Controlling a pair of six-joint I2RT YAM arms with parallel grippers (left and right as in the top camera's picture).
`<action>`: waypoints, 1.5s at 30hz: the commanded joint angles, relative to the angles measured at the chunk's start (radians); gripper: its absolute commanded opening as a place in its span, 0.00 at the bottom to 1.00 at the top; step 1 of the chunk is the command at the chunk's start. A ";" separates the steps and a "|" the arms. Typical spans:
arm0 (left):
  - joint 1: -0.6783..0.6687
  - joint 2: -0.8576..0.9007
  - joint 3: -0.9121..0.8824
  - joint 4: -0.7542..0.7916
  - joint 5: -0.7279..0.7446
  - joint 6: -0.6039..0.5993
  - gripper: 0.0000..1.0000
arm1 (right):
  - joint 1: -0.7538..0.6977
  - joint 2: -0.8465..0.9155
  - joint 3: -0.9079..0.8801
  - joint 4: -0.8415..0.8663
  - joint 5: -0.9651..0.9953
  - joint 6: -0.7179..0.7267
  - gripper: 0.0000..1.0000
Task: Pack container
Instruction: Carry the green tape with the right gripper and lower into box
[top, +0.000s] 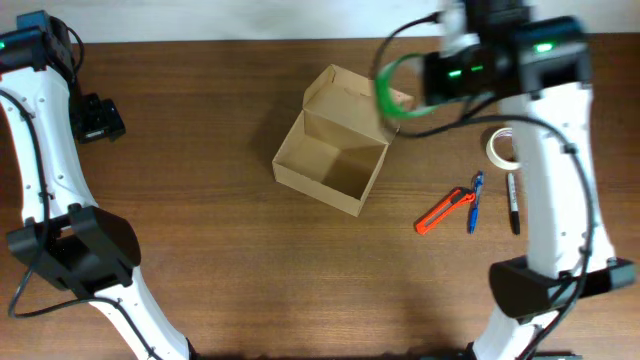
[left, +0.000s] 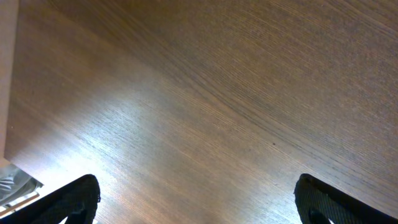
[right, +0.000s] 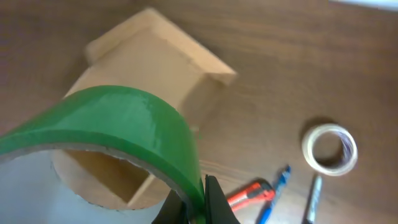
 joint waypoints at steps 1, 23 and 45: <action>0.004 -0.001 -0.004 0.002 0.006 0.009 1.00 | 0.129 0.022 0.010 0.039 0.123 -0.029 0.04; 0.004 -0.001 -0.004 0.002 0.006 0.009 1.00 | 0.246 0.410 0.010 0.219 -0.008 -0.020 0.04; 0.004 -0.001 -0.004 0.002 0.006 0.009 1.00 | 0.243 0.445 -0.133 0.241 0.011 -0.001 0.04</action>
